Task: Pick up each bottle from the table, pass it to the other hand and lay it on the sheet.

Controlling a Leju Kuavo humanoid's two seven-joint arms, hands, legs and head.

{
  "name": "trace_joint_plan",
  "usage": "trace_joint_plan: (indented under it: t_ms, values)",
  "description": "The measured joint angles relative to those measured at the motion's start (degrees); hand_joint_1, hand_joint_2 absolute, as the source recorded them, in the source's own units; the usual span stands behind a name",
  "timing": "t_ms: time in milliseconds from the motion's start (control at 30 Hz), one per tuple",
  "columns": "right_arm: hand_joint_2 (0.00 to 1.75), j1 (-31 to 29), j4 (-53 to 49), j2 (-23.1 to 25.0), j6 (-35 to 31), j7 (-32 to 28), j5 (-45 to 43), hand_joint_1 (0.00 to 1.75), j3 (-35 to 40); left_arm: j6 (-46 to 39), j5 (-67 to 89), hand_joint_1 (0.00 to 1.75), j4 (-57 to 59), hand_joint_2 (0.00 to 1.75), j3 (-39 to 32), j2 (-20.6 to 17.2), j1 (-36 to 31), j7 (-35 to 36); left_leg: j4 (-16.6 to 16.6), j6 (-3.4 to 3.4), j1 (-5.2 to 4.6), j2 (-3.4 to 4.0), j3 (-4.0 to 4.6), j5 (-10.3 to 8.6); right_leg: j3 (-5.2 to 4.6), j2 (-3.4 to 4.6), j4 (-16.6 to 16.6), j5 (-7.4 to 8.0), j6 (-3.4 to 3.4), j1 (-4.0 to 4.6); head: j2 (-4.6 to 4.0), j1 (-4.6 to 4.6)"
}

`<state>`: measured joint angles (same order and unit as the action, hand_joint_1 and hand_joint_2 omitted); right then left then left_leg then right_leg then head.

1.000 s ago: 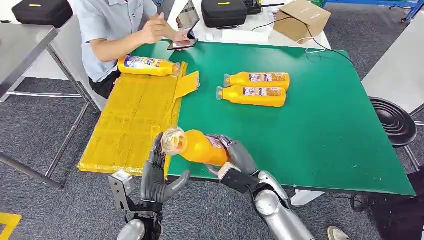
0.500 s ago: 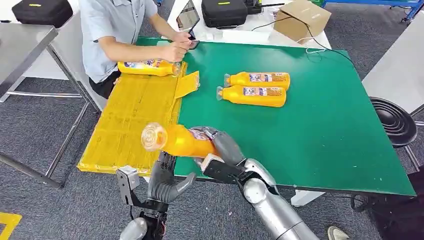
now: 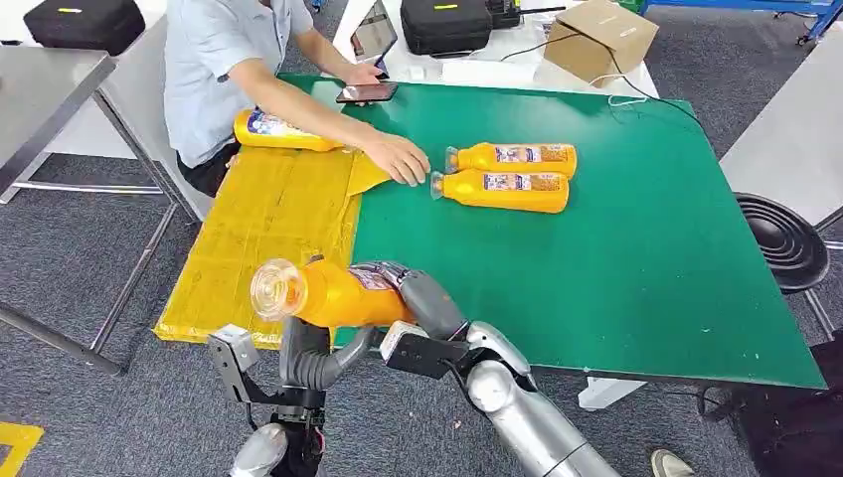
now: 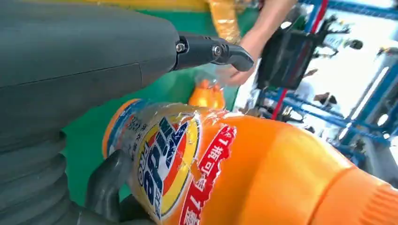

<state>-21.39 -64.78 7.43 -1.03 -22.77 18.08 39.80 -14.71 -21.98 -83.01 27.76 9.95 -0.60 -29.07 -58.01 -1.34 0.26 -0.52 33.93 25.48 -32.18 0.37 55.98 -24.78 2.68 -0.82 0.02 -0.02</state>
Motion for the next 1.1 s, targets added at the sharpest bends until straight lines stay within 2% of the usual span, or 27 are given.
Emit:
trace_joint_plan:
  t_ms: [100,200,267,300,333,400,433,467,500,667,733,767,1067,1100]
  values:
    - [1.75,0.00,0.07,0.35,0.50,0.00,-0.37,1.75,1.09,-3.56,2.42,0.00,-1.31,1.75,-0.22,0.07,0.18,-2.95,0.00,0.00,0.00,0.00,0.01,0.00,-0.02,0.00,0.00,0.00,0.00,0.00,0.00,0.00]
    - [1.75,-0.35,0.28,0.94,0.66,0.00,-0.68,1.75,2.18,-4.02,-1.08,0.00,-2.12,1.75,-0.37,0.20,0.59,-1.34,0.00,0.00,0.00,0.01,0.01,0.00,-0.03,0.00,0.00,0.00,0.00,-0.01,0.00,0.00]
    - [1.75,-0.69,0.59,1.12,0.68,0.07,-0.68,1.75,2.78,-3.25,-4.09,0.63,-2.51,1.75,-0.63,0.31,1.01,-0.59,0.00,0.00,0.00,0.02,0.02,0.00,-0.04,0.01,0.00,0.00,0.00,0.00,0.00,0.02]
    - [1.75,-0.82,0.72,1.20,0.68,0.11,-0.68,1.75,3.06,-3.21,-4.35,0.51,-2.64,1.75,-0.72,0.31,1.12,-0.61,0.00,0.00,0.00,0.01,0.02,0.00,-0.04,0.00,0.00,0.00,0.00,-0.01,0.00,0.00]
    - [1.75,-0.97,0.85,1.29,0.68,0.18,-0.70,1.75,3.30,-3.12,-4.48,1.48,-2.69,1.75,-0.83,0.31,1.17,-0.59,0.00,0.00,0.00,0.00,0.02,0.00,-0.04,0.00,-0.01,0.00,0.00,-0.01,0.00,0.00]
    - [1.75,-1.29,1.16,1.42,0.74,0.24,-0.72,1.75,3.65,-2.49,-5.43,1.48,-2.97,1.75,-1.03,0.31,1.38,-0.34,0.00,0.00,0.00,0.00,0.02,0.00,-0.04,0.00,-0.01,0.00,0.00,-0.01,0.00,0.02]
    - [1.75,-1.46,1.27,1.44,0.76,0.26,-0.74,1.75,3.85,-1.50,-6.48,1.54,-3.10,1.75,-1.11,0.31,1.42,0.34,0.00,0.00,0.00,0.00,0.02,0.00,-0.03,0.00,0.00,0.00,0.00,-0.01,0.00,0.00]
    - [1.75,-1.60,1.35,1.44,0.81,0.30,-0.83,1.75,4.02,-0.50,-7.71,1.50,-3.12,1.75,-1.14,0.31,1.42,1.29,0.00,0.00,-0.01,0.00,0.02,0.00,-0.03,0.00,-0.01,0.00,0.00,-0.01,0.00,0.02]
    - [1.75,-1.69,1.47,1.44,0.89,0.37,-1.07,1.75,4.15,0.26,-8.52,1.75,-3.12,1.75,-1.14,0.31,1.42,1.90,0.00,0.00,0.00,0.00,0.02,0.00,-0.03,0.00,0.00,0.00,0.00,-0.01,0.00,0.00]
    - [1.75,-1.76,1.66,1.25,1.16,0.39,-1.11,1.75,4.55,2.54,-9.62,1.75,-3.60,1.75,-1.40,0.52,1.86,3.28,0.00,0.00,-0.01,0.00,0.03,0.00,-0.05,0.00,-0.01,0.00,0.00,-0.01,0.00,0.00]
    - [1.75,-1.91,1.73,1.20,1.20,0.37,-1.07,1.75,4.65,2.54,-9.21,1.66,-3.60,1.75,-1.77,0.63,1.85,3.22,0.00,0.00,-0.01,0.01,0.03,0.00,-0.05,0.00,-0.01,0.00,0.00,-0.01,0.00,0.00]
    - [1.75,-2.04,1.86,1.14,1.36,0.37,-1.03,1.75,4.72,2.54,-8.99,1.75,-3.60,1.75,-2.03,0.92,1.89,3.22,0.00,0.00,-0.01,0.00,0.03,0.00,-0.06,0.00,-0.01,0.00,0.00,-0.01,0.00,0.00]
    - [1.75,-3.75,3.32,0.94,3.21,0.98,-0.98,1.75,5.49,1.82,-5.16,1.73,-3.54,1.75,-2.36,0.90,1.87,2.19,0.00,0.00,-0.01,0.02,0.02,0.00,-0.07,0.01,-0.01,0.00,0.00,-0.01,0.00,0.00]
    - [1.75,-3.85,3.41,0.94,3.21,0.98,-0.98,1.75,5.51,1.80,-5.16,0.49,-3.54,1.75,-2.38,0.90,1.87,2.19,0.00,0.00,-0.01,0.02,0.03,0.00,-0.07,0.01,-0.01,0.00,0.00,-0.01,0.00,0.02]
